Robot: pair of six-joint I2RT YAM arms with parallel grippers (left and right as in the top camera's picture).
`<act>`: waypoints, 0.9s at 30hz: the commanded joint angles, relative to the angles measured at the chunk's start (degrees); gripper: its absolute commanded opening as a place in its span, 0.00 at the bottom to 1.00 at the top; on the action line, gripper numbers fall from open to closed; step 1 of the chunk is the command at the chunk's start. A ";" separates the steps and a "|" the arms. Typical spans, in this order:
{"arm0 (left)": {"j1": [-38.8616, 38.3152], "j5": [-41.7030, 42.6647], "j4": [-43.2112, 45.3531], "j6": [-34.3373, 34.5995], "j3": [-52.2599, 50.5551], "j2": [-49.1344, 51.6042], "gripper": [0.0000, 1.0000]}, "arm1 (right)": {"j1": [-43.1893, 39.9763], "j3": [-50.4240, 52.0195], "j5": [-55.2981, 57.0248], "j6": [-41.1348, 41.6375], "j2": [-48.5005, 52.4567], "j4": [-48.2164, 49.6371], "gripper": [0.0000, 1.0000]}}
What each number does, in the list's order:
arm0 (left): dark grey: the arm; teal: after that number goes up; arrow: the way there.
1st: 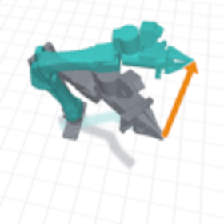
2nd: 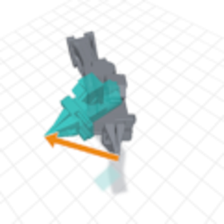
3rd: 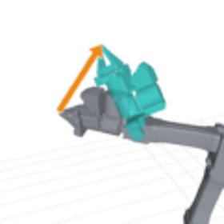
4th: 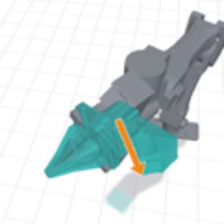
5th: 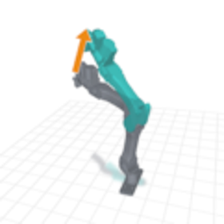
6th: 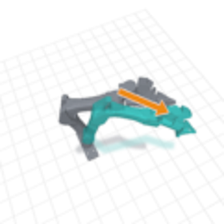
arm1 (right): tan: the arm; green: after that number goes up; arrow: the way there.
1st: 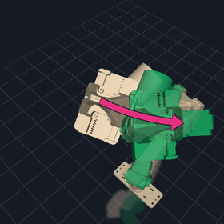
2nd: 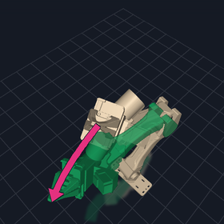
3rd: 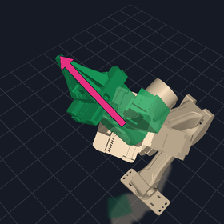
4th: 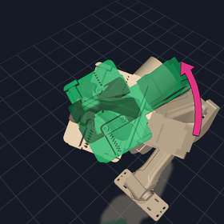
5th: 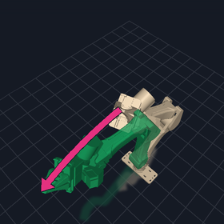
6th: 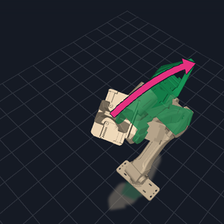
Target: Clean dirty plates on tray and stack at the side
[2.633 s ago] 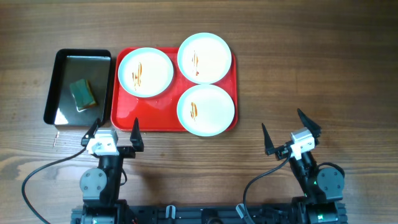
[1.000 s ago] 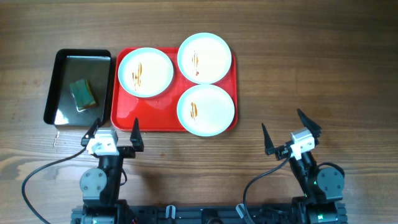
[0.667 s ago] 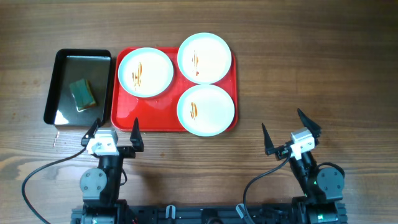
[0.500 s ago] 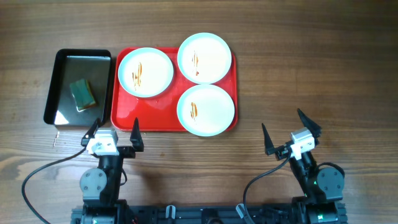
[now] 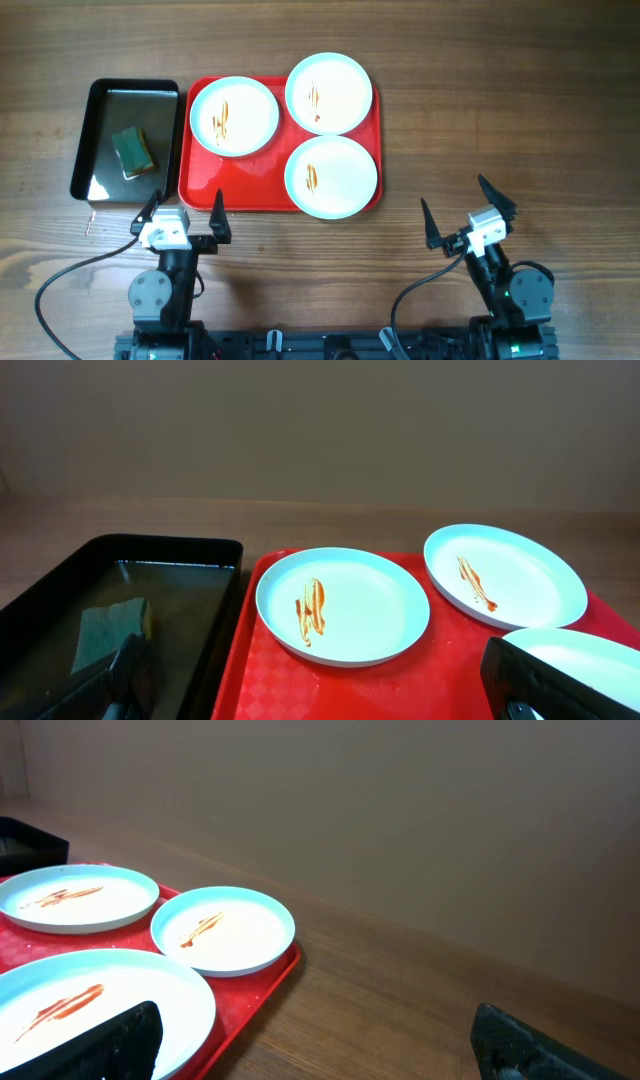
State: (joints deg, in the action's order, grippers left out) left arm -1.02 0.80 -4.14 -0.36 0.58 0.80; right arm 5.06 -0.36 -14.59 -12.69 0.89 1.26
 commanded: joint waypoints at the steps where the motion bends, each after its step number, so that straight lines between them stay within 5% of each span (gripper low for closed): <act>1: 0.11 1.22 -0.20 -0.46 -0.24 -0.42 1.00 | -0.09 0.07 -2.27 0.90 -0.46 0.74 0.99; 7: 0.13 7.91 2.82 2.54 2.45 -0.15 1.00 | -0.09 -0.52 -3.89 6.75 -0.44 9.31 1.00; 13: 0.13 7.93 -5.99 2.54 12.13 7.72 1.00 | -0.09 -6.49 -4.57 6.84 4.59 9.86 1.00; 27: 0.13 7.96 -19.85 6.86 47.19 47.15 1.00 | -0.09 -46.14 -15.23 6.82 54.95 4.35 1.00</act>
State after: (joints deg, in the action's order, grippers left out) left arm -1.02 8.08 -21.93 3.60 41.54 42.15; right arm 5.06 -39.00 -25.26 -6.57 49.08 8.25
